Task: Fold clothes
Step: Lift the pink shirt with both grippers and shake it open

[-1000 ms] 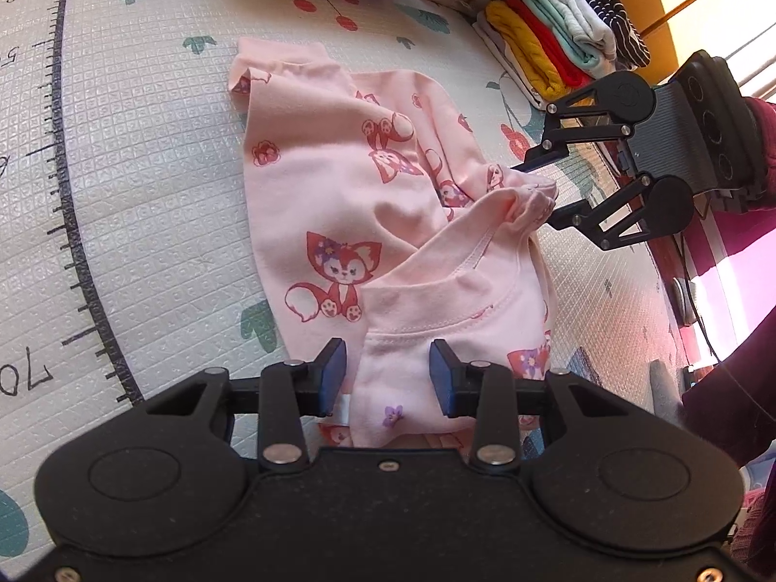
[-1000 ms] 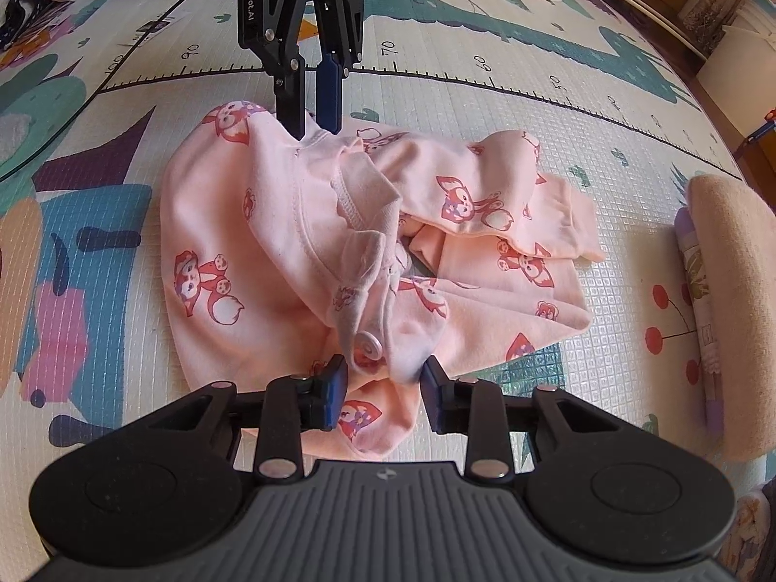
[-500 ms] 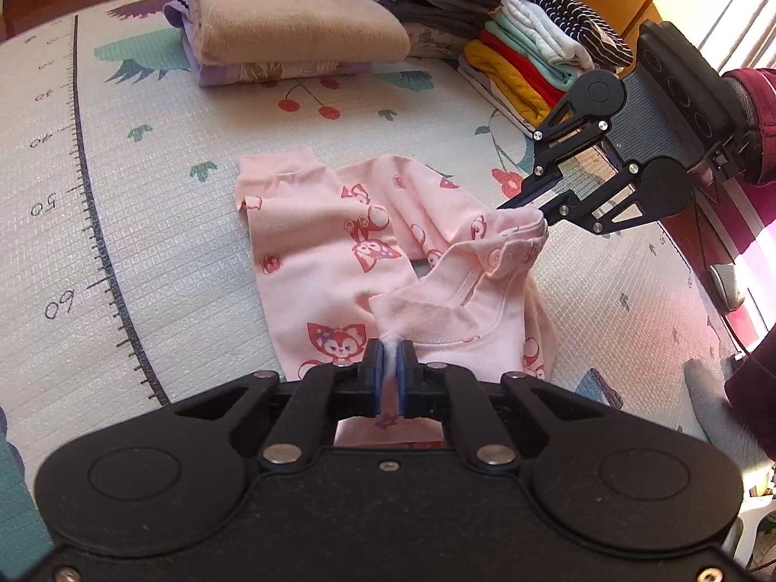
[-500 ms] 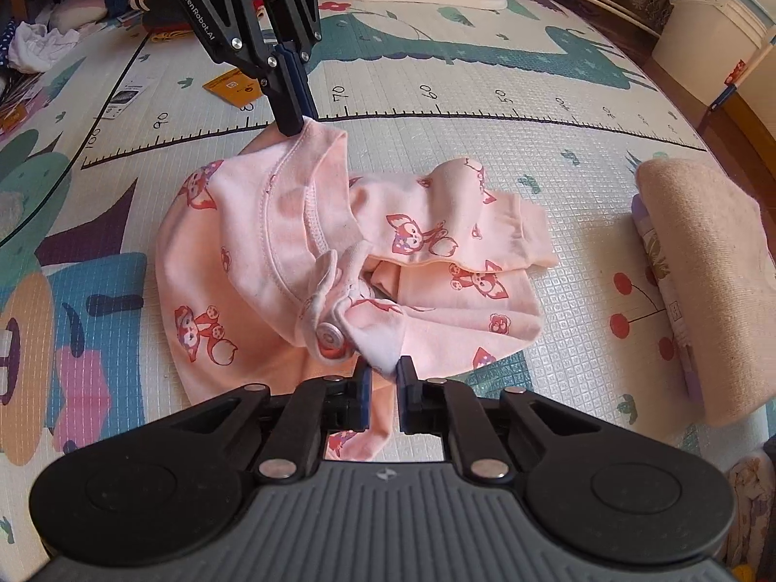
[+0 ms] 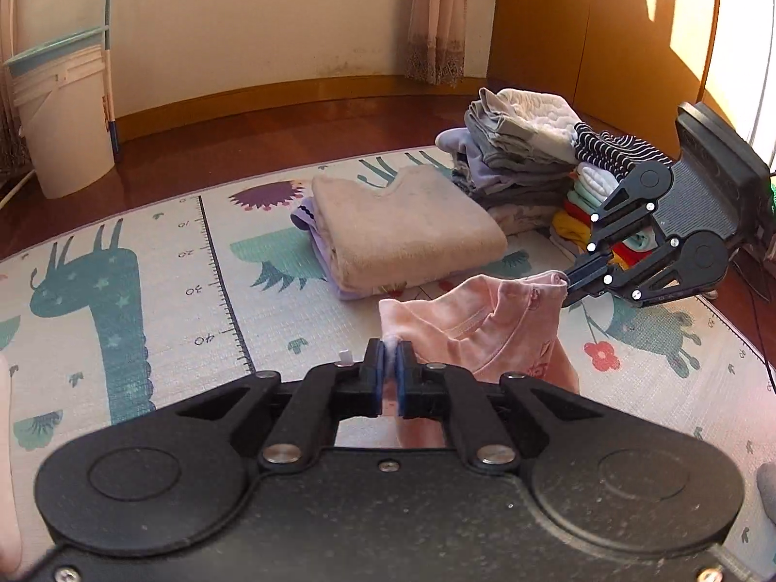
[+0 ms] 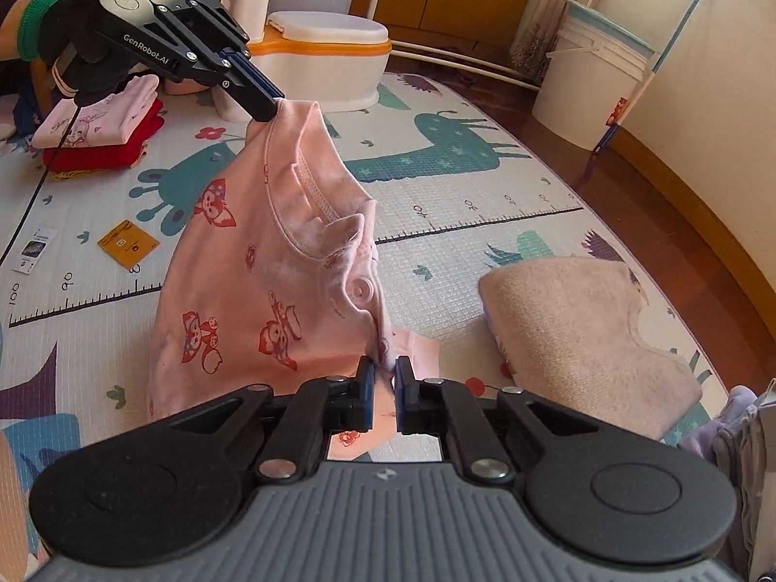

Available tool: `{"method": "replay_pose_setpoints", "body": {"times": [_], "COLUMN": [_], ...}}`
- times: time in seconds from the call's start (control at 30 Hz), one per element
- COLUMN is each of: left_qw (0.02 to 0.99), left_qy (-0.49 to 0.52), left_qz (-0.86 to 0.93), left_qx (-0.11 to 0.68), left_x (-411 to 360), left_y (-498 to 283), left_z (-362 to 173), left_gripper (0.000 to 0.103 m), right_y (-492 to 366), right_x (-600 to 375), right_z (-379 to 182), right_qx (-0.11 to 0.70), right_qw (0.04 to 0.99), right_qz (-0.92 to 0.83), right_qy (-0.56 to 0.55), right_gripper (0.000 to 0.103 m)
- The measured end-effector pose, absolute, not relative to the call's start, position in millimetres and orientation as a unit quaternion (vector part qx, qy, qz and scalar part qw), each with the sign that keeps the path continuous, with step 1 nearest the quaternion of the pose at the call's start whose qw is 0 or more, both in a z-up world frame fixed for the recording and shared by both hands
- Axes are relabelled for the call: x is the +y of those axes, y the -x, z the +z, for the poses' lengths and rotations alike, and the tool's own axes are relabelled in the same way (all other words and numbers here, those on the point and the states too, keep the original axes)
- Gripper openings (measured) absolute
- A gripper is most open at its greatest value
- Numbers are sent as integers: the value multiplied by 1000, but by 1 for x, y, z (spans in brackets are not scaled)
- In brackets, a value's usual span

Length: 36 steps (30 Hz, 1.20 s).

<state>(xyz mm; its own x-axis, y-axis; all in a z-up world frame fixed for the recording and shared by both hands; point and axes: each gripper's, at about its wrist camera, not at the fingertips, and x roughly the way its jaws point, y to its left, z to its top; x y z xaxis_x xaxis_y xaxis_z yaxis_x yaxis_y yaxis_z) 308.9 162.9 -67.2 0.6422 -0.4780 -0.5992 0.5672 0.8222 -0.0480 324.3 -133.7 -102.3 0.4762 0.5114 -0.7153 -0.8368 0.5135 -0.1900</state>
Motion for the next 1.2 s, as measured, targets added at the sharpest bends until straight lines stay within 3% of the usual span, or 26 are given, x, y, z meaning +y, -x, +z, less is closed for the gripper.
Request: {"method": "replay_pose_setpoints", "body": {"times": [0.47, 0.6, 0.97, 1.2], "left_qw": [964, 963, 872, 785], "left_qy": [-85, -96, -191, -258], "left_qz": [-203, -213, -336, -413], "left_qx": [147, 135, 300, 385], "left_x": [169, 162, 128, 101], "left_y": [-313, -297, -201, -138], "left_z": [29, 30, -104, -184], "left_gripper": [2, 2, 2, 2], "right_y": [-369, -350, -220, -164], "right_x": [-135, -141, -150, -138], "right_z": [-9, -15, -163, -204], "right_qx": [155, 141, 252, 292], "right_qw": [896, 881, 708, 652], "right_qz": [313, 335, 475, 510], "right_qy": [273, 303, 458, 480], "right_gripper": [9, 9, 8, 8]}}
